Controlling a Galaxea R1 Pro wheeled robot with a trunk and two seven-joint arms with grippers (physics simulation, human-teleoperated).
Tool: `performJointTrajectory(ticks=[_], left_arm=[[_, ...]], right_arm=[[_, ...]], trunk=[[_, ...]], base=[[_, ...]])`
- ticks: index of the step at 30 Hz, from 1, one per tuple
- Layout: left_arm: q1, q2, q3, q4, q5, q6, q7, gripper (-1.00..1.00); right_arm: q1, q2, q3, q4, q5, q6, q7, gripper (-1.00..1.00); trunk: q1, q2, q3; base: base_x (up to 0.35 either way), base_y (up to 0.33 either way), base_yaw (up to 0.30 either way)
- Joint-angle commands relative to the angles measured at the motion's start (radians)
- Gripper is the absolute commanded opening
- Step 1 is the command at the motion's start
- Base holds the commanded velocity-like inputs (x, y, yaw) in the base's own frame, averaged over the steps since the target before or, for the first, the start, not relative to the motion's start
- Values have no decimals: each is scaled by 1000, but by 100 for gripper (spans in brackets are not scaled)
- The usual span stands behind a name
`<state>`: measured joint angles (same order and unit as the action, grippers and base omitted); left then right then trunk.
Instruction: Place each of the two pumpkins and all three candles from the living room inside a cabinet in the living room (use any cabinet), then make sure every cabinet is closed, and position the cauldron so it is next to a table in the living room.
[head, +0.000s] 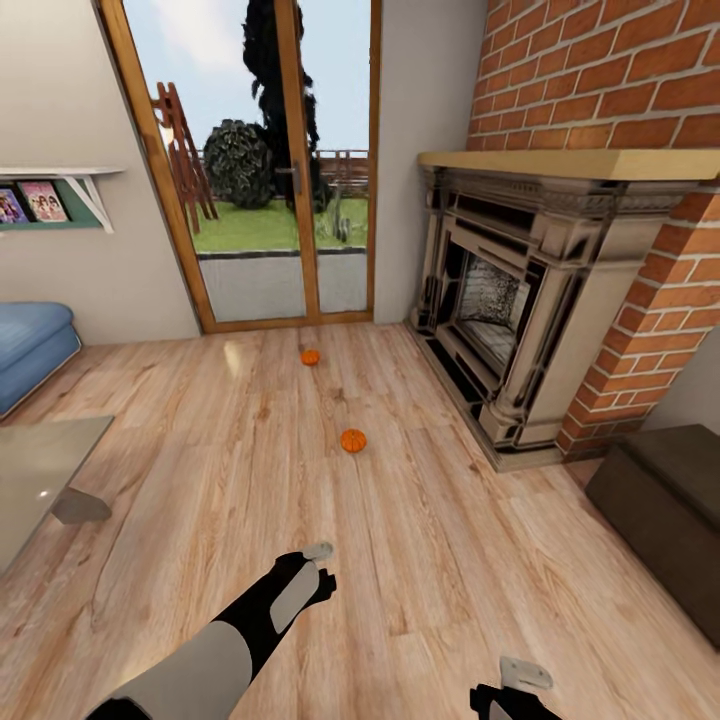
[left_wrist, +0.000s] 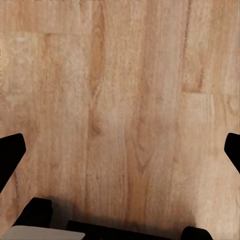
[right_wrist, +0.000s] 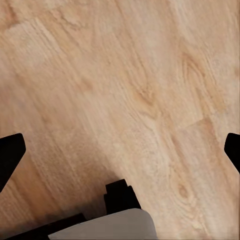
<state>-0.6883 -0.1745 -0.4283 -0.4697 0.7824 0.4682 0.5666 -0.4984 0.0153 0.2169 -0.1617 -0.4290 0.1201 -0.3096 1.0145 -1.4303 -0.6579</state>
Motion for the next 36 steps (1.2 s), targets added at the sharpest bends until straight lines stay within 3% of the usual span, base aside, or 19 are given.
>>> performJointTrajectory(ticks=[1, 18, 25, 36], left_arm=[[-1, 0, -3, -1, 4, 3, 7, 100], [0, 0, -3, -3, 1, 3, 6, 100], [-1, 0, -3, -3, 1, 4, 6, 100], [0, 0, -1, -3, 1, 3, 6, 100]], right_arm=[[0, 0, 9, -2, -5, 7, -6, 100], [0, 0, -5, -2, -7, 8, -5, 100], [0, -3, -34, -2, -7, 7, -5, 100], [1, -6, -36, -2, -7, 7, -5, 100]], trunk=[[-4, 7, 2], [-12, 21, 9], [-38, 70, 31], [-38, 70, 31]], base=[[0, 0, 0], [0, 0, -232], [0, 0, -284], [0, 0, -285]])
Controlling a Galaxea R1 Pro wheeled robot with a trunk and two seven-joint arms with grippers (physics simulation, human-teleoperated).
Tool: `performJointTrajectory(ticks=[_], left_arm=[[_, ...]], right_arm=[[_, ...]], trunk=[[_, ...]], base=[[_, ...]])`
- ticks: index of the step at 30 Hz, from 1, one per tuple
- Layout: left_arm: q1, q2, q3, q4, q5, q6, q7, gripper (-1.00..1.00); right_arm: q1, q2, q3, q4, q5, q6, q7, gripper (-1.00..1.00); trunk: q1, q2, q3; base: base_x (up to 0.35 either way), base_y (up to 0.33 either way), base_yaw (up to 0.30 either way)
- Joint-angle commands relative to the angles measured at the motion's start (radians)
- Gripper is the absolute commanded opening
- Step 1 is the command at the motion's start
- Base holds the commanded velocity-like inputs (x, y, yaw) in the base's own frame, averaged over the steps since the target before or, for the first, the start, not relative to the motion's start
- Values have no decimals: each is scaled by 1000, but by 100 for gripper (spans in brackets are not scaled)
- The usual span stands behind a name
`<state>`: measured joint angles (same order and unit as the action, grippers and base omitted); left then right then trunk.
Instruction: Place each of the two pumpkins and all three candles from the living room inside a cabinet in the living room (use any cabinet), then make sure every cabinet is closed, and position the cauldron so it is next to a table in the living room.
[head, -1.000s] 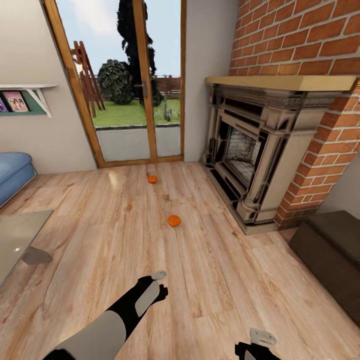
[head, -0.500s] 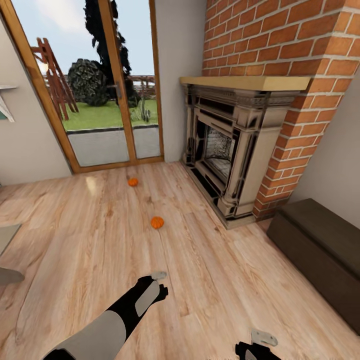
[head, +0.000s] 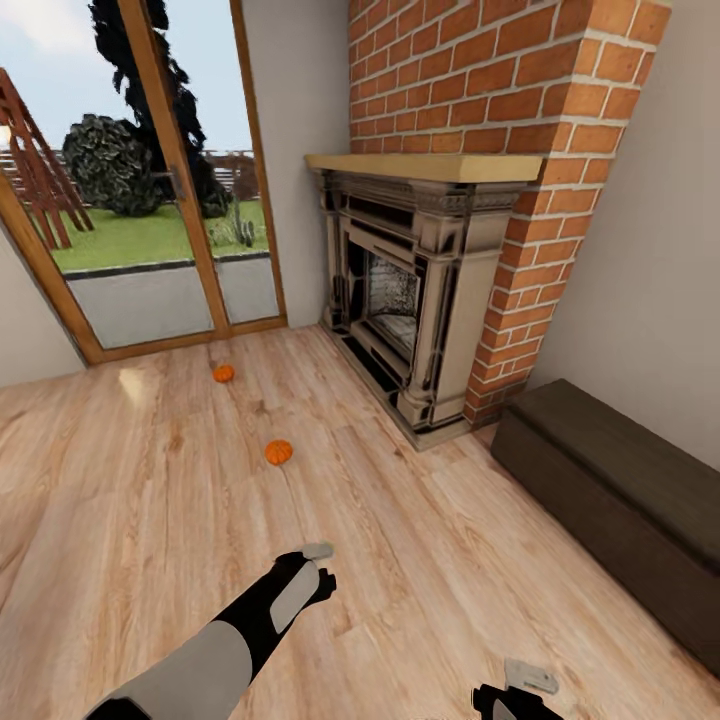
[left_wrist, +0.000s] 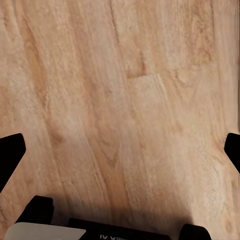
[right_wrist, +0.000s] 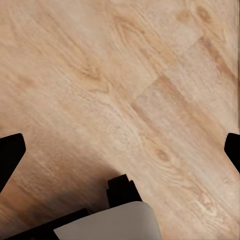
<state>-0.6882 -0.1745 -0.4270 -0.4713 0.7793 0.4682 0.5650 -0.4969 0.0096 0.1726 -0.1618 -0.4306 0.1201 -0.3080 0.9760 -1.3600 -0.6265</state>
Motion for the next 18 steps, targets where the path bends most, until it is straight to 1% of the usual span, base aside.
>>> performJointTrajectory(ticks=[1, 11, 14, 15, 18], left_arm=[[-1, 0, -3, -1, 5, 3, 7, 100], [-1, 0, -3, -1, 5, 3, 7, 100], [-1, 0, -4, -1, 5, 4, 7, 100], [-1, 0, -4, -1, 5, 4, 6, 100], [-1, 0, -4, -1, 5, 4, 6, 100]], right_arm=[[0, 0, 8, -2, -5, 7, -6, 100], [1, -1, 7, -2, -7, 7, -7, 100], [2, -2, 7, -2, -28, 6, -7, 100], [2, -3, 8, -2, -41, 6, -7, 100], [3, -3, 8, -2, -54, 6, -7, 100]], trunk=[[0, -1, -1], [0, -1, -1], [0, -1, 0], [0, -1, 1], [0, -1, 2]], base=[[0, 0, -285], [0, 0, -285], [-31, 0, -285], [-164, 0, -285], [-237, 0, -285]])
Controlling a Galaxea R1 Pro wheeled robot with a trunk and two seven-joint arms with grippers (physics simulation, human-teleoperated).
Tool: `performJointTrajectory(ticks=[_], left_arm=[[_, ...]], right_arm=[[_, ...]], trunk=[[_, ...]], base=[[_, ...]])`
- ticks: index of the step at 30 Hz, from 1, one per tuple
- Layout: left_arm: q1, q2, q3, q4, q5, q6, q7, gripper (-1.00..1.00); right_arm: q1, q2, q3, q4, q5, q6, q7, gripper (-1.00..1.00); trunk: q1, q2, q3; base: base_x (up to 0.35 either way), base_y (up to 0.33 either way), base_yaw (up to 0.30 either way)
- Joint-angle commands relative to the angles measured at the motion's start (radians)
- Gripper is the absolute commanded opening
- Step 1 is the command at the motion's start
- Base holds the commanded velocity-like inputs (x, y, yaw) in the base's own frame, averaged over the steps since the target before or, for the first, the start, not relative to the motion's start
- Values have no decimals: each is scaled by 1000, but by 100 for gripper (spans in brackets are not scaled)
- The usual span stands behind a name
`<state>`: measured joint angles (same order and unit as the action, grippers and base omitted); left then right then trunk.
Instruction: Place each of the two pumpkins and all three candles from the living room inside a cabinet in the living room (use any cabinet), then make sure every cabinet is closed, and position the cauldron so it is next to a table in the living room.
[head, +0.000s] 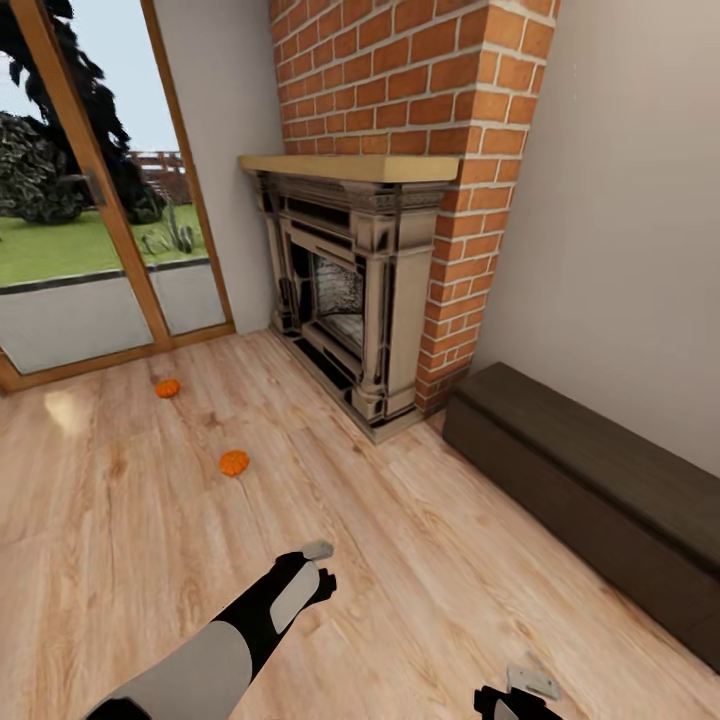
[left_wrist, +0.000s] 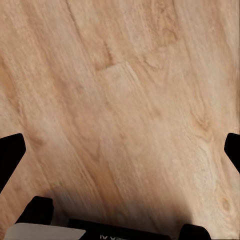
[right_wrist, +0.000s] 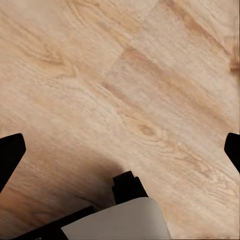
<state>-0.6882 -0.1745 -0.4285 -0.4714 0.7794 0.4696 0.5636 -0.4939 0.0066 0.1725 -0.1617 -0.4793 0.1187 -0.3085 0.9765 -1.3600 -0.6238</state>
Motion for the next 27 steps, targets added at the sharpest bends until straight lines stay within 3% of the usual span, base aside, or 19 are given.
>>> performJointTrajectory(ticks=[1, 27], left_arm=[[-1, 0, -3, -1, 4, 3, 7, 100], [-1, 0, -3, -1, 4, 3, 4, 100]], right_arm=[[0, 0, 8, -2, -6, 7, -7, 100], [3, -2, 7, -1, -15, -16, -6, 100]], trunk=[[-1, -1, 0], [-1, -1, 23]], base=[[-240, 0, -285], [-18, 0, -262]])
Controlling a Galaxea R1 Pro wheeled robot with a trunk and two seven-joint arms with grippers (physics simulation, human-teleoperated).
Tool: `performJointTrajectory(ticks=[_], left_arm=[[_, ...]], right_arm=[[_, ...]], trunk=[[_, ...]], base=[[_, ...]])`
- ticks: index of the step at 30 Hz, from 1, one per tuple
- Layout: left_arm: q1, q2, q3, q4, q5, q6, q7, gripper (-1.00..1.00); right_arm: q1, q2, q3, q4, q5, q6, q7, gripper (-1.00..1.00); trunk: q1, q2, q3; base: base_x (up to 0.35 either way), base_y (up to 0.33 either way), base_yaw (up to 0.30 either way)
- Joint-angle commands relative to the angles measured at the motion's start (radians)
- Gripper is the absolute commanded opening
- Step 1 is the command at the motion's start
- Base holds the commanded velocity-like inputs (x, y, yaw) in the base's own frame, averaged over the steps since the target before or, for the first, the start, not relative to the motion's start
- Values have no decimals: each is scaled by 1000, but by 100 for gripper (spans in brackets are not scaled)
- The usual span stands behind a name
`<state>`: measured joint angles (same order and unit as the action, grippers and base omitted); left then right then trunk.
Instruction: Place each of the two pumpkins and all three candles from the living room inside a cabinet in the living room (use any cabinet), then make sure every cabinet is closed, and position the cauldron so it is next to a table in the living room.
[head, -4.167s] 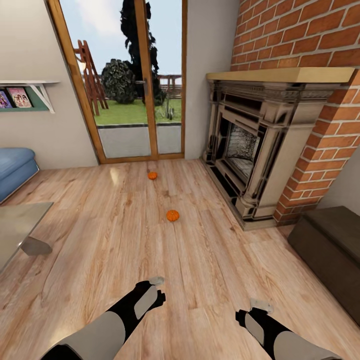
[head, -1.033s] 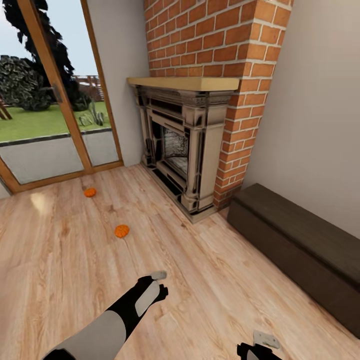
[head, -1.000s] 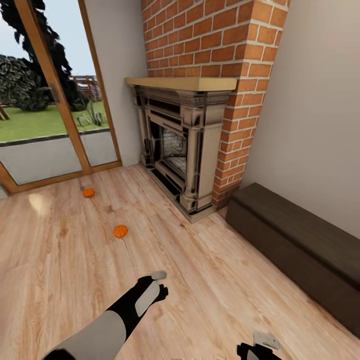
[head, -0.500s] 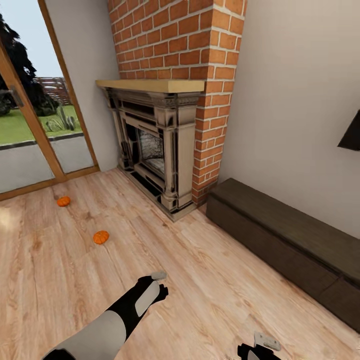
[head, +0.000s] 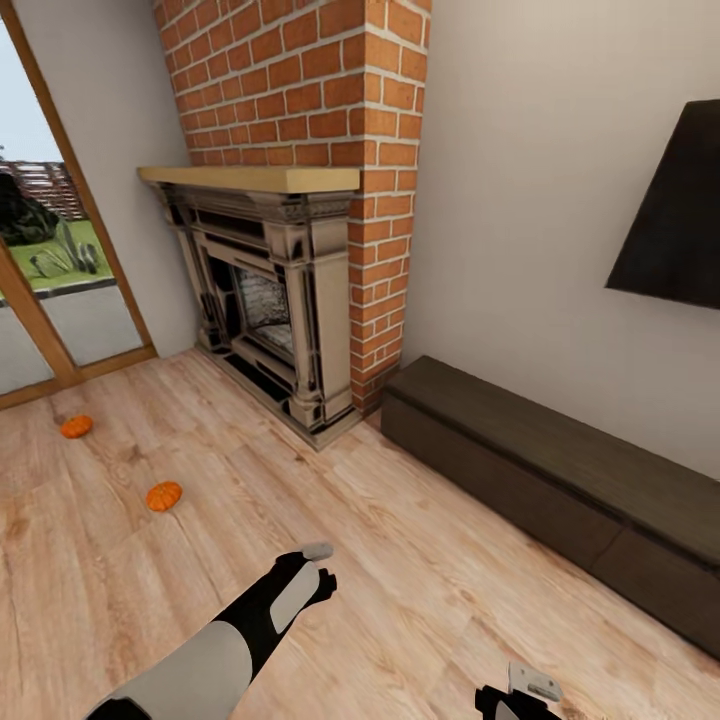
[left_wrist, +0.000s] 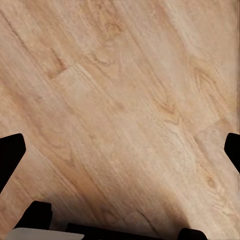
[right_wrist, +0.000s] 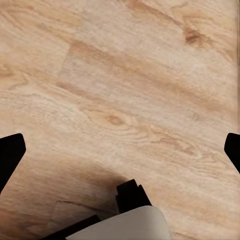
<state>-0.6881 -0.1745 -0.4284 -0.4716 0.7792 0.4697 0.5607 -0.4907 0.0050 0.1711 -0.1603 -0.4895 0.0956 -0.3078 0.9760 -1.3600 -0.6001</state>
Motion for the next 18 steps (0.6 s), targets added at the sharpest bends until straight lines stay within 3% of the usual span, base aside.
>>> performJointTrajectory(ticks=[1, 18], left_arm=[[-1, 0, -3, -1, 5, 3, 7, 100], [-1, 0, -1, 1, 3, 0, 9, 100]], right_arm=[[0, 0, 8, -2, -4, 6, -7, 100], [1, -1, 7, -1, -4, 2, -8, 100]], trunk=[[0, -1, 0], [0, -1, 24]], base=[[0, 0, -212], [0, 0, -191]])
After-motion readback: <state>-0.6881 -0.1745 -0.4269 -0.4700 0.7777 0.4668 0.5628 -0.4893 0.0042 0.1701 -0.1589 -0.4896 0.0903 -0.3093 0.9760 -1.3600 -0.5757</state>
